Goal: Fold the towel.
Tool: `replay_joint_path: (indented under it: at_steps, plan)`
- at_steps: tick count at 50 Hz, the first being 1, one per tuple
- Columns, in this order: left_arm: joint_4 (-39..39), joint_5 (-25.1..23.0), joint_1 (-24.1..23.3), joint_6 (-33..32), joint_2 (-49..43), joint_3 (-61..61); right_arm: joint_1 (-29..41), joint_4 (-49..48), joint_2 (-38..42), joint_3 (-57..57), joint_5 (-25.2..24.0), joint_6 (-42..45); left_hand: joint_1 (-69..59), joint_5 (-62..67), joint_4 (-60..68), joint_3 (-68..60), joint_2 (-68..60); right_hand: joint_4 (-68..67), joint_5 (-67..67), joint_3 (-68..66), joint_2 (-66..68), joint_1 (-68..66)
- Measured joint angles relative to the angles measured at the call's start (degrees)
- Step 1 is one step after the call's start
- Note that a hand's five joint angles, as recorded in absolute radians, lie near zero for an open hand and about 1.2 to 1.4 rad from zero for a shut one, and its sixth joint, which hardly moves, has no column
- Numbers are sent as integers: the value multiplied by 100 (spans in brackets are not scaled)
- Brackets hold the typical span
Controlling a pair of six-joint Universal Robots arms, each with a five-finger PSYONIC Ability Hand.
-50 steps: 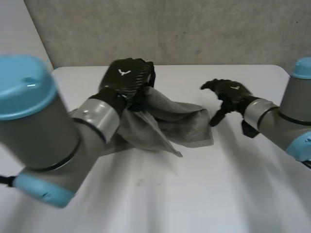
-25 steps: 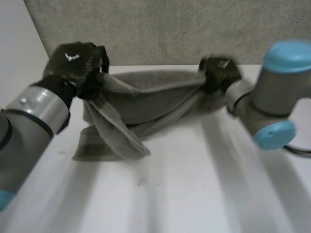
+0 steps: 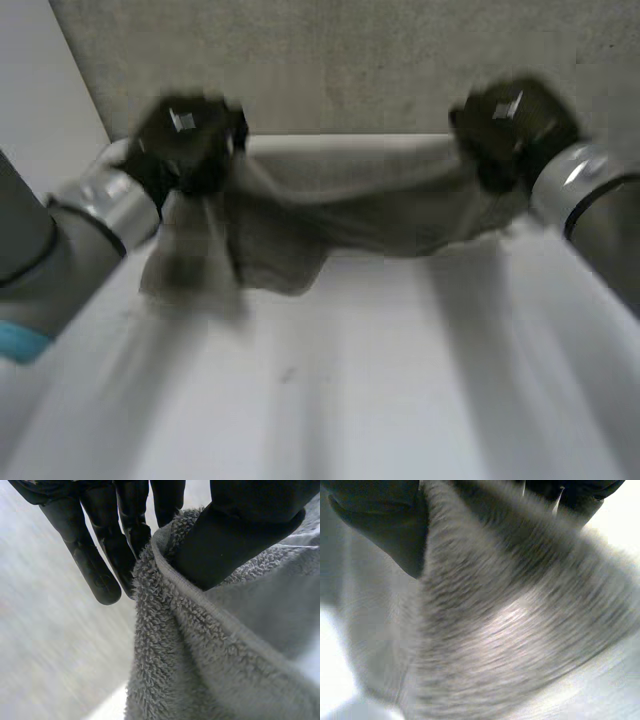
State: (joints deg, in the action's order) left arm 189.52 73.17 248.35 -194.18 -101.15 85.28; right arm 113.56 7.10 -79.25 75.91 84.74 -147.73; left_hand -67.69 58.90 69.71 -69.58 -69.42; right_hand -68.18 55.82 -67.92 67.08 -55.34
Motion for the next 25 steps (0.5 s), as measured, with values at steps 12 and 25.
replay_joint_path:
  at_steps: [12, 25]
  plan:
    - [-483, -15, -36, -855, -936, 884, -64, 148, 747, 955, -22, 158, 2352, -2453, -2537, 2551, 2541, 0, 11, 0, 0, 0]
    - [-487, 364, -263, -414, -567, 1333, -384, -791, 925, 1293, -41, -611, 4040, -4184, -4261, 4243, 4224, 0, 16, 0, 0, 0]
